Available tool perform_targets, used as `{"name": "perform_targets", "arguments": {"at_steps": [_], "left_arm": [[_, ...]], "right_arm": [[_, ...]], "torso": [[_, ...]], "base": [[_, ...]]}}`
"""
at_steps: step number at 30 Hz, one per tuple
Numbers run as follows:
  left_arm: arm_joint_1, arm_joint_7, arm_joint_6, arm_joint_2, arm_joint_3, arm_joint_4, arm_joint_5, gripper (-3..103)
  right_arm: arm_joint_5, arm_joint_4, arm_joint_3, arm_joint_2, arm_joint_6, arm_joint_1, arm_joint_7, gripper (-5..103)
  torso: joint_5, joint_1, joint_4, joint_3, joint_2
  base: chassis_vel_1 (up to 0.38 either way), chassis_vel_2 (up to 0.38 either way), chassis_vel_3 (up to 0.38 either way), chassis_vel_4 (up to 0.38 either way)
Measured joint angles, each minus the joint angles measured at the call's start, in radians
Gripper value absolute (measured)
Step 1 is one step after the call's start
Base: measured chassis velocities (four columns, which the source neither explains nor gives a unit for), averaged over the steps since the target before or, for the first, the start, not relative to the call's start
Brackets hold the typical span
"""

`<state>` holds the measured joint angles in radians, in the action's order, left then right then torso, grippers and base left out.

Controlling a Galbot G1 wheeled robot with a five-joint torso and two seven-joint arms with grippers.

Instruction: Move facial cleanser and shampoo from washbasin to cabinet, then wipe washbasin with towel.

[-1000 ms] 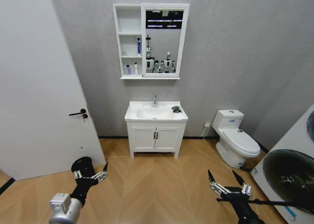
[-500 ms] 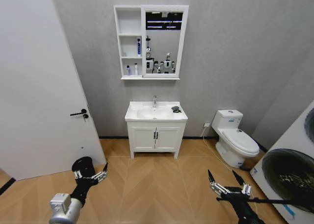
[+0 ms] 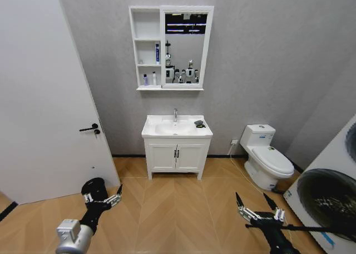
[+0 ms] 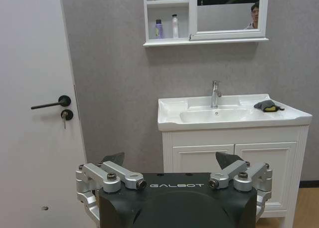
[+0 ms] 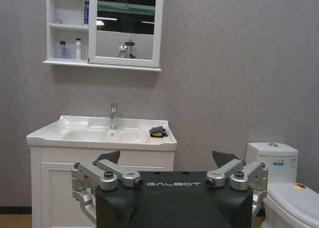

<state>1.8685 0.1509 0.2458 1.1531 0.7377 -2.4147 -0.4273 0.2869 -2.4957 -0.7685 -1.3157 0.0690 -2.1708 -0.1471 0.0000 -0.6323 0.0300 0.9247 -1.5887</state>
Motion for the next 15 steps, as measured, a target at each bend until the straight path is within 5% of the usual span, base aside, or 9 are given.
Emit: {"name": "perform_targets", "arguments": {"at_steps": [15], "left_arm": [[0.0,0.0,0.0,0.0,0.0,0.0,0.0,100]], "right_arm": [[0.0,0.0,0.0,0.0,0.0,0.0,0.0,100]], "torso": [[0.0,0.0,0.0,0.0,0.0]], "base": [[0.0,0.0,0.0,0.0]]}}
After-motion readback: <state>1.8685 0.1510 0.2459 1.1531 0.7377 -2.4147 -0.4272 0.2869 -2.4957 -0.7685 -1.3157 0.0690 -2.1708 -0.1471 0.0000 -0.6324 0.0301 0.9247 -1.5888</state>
